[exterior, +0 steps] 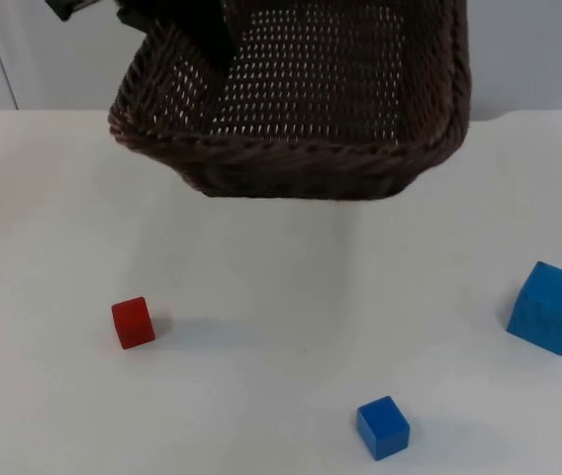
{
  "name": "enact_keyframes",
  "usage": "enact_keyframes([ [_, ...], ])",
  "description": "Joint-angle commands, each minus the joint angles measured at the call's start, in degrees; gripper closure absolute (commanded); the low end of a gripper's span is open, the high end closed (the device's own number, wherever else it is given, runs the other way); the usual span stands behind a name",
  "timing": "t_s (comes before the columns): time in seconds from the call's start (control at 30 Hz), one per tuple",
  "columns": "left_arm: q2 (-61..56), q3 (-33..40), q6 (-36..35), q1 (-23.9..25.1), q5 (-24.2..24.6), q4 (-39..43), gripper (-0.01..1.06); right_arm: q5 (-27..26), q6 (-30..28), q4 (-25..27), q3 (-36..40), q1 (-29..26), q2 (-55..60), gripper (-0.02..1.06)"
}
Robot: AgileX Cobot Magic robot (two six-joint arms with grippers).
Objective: Pick up the basket with the left hand and place the largest block into the basket with the right hand.
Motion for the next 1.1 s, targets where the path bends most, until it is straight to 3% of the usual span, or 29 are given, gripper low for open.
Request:
enact_keyframes([
  [0.0, -2.39, 0.86, -2.16, -0.17, 0.30, -1.26, 1.05, -0.32, 0.16, 0.00, 0.12, -0.35, -0.15, -0.01],
  [0.27, -12.16, 15.44, -3.50, -0.17, 0.30, -1.37, 1.05, -0.32, 0.16, 0.00, 0.12, -0.35, -0.15, -0.01],
  [0.47, -22.63, 32.54, -7.27, -0.17, -10.38, -1.79, 1.05, -0.32, 0.16, 0.00, 0.12, -0.35, -0.15, -0.01],
  [0.67, -27.44, 43.47, -7.30, -0.17, -15.97, -1.96, 1.05, -0.32, 0.16, 0.00, 0.12, -0.35, -0.15, -0.01],
  [0.87, -27.60, 50.17, -7.30, -0.17, -24.15, -1.78, 1.05, -0.32, 0.16, 0.00, 0.12, -0.35, -0.15, -0.01],
  [1.07, -27.60, 52.22, -7.14, -0.17, -28.82, -1.54, 1.05, -0.32, 0.16, 0.00, 0.12, -0.35, -0.15, -0.01],
])
